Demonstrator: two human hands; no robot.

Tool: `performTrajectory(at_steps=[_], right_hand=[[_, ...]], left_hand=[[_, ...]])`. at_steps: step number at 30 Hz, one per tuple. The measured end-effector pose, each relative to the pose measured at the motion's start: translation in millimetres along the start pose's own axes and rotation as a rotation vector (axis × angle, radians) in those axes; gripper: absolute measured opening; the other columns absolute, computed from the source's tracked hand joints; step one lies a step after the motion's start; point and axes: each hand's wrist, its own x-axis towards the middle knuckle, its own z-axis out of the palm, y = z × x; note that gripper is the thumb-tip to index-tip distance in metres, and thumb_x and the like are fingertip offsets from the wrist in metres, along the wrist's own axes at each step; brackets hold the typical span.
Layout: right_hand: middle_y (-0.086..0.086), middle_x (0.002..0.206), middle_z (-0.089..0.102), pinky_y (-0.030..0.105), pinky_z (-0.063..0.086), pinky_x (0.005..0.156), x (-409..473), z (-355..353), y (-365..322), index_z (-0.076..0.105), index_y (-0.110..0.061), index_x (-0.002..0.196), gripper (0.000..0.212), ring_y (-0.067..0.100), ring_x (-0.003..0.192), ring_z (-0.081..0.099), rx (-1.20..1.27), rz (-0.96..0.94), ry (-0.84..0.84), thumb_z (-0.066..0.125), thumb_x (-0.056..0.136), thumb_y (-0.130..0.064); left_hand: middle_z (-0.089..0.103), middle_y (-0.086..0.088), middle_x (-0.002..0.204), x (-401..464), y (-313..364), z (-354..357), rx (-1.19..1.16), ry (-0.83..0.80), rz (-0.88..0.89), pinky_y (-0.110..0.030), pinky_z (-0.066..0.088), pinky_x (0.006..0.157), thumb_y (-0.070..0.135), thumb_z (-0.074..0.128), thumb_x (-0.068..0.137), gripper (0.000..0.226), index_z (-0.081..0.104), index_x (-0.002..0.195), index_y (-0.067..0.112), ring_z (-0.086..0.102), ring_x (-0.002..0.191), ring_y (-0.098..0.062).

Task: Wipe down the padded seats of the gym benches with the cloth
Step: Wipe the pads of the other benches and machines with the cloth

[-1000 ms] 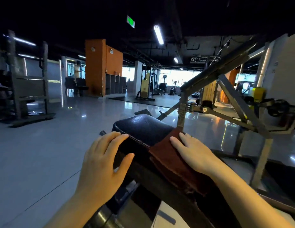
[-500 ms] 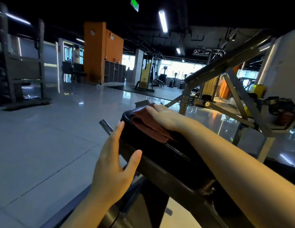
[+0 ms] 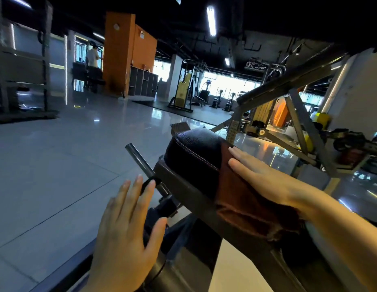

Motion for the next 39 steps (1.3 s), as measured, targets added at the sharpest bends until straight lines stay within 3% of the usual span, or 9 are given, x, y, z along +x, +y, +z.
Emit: performTrajectory(at_steps=[4,7,13,18,21,25,31,36,39], right_hand=[[-0.003,0.163,0.01,0.04,0.002,0.121,56.8,-6.1,-0.7,0.016,-0.023,0.156,0.073,0.018,0.15,0.011,-0.02,0.107,0.024,0.016,0.096,-0.065],[0.002,0.164,0.005,0.05,0.006,0.121,102.6,-8.2,-21.8,0.017,-0.031,0.156,0.074,0.03,0.15,0.011,-0.068,0.16,0.026,0.012,0.094,-0.071],[0.003,0.137,0.05,0.053,0.036,0.106,89.1,12.6,-92.6,0.048,-0.028,0.134,0.086,0.027,0.123,0.048,-0.085,-0.14,0.021,0.026,0.075,-0.086],[-0.009,0.162,0.013,0.049,0.016,0.12,16.8,15.1,-45.6,0.013,-0.036,0.154,0.073,0.012,0.148,0.014,-0.169,-0.239,0.103,0.037,0.093,-0.067],[-0.02,0.16,0.005,0.045,0.009,0.122,-21.9,13.8,-12.1,0.005,-0.055,0.14,0.06,0.0,0.147,0.002,-0.096,-0.197,0.085,0.024,0.086,-0.073],[-0.025,0.159,0.0,0.044,0.007,0.122,-32.4,15.3,-7.3,0.0,-0.064,0.131,0.049,-0.003,0.146,-0.003,-0.13,-0.117,0.083,0.013,0.086,-0.076],[-0.009,0.162,0.014,0.055,0.016,0.118,36.1,20.2,-67.1,0.012,-0.041,0.153,0.06,0.017,0.149,0.015,-0.134,-0.131,0.138,0.02,0.098,-0.063],[0.004,0.146,0.044,0.054,0.029,0.112,75.1,17.2,-101.2,0.037,-0.032,0.144,0.049,0.028,0.134,0.04,0.004,-0.112,0.065,0.026,0.102,-0.055],[-0.001,0.153,0.036,0.054,0.025,0.114,58.4,19.6,-92.0,0.029,-0.033,0.15,0.051,0.024,0.139,0.034,-0.055,-0.157,0.114,0.026,0.103,-0.052]], left_hand=[[0.024,0.0,0.159,-0.4,-1.3,1.5,0.03,0.005,0.051,-0.051,0.031,0.105,0.059,0.023,0.097,0.064,0.017,0.154,0.03,0.01,0.149,-0.014],[0.024,0.001,0.158,-1.6,-3.1,0.3,0.04,0.016,0.039,-0.052,0.03,0.105,0.053,0.034,0.094,0.066,0.019,0.153,0.029,0.009,0.149,-0.012],[0.025,0.0,0.158,-3.6,1.2,-2.7,0.111,-0.003,-0.003,-0.052,0.027,0.109,0.048,0.038,0.092,0.065,0.024,0.152,0.026,0.018,0.146,-0.02],[0.026,-0.004,0.158,-2.7,5.3,-6.3,0.211,-0.009,0.053,-0.054,0.017,0.115,0.057,0.022,0.098,0.062,0.025,0.151,0.026,0.019,0.147,-0.022],[0.028,-0.004,0.157,7.5,12.7,-6.8,0.186,0.04,0.063,-0.05,0.01,0.118,0.057,0.022,0.098,0.061,0.025,0.15,0.025,0.022,0.146,-0.024],[0.027,-0.003,0.157,12.6,16.9,4.7,0.157,0.036,-0.004,-0.054,0.021,0.113,0.06,0.016,0.099,0.064,0.019,0.153,0.025,0.021,0.146,-0.023],[0.026,-0.004,0.159,12.0,18.5,3.9,0.196,0.02,0.016,-0.053,0.023,0.114,0.057,0.023,0.098,0.064,0.015,0.154,0.027,0.021,0.146,-0.026],[0.026,-0.003,0.158,11.0,16.8,1.8,0.205,0.01,-0.025,-0.049,0.017,0.115,0.053,0.029,0.096,0.064,0.02,0.153,0.026,0.019,0.147,-0.024],[0.028,-0.004,0.157,9.8,14.6,1.0,0.204,-0.005,-0.041,-0.049,0.018,0.114,0.054,0.029,0.096,0.064,0.022,0.152,0.025,0.021,0.146,-0.025]])
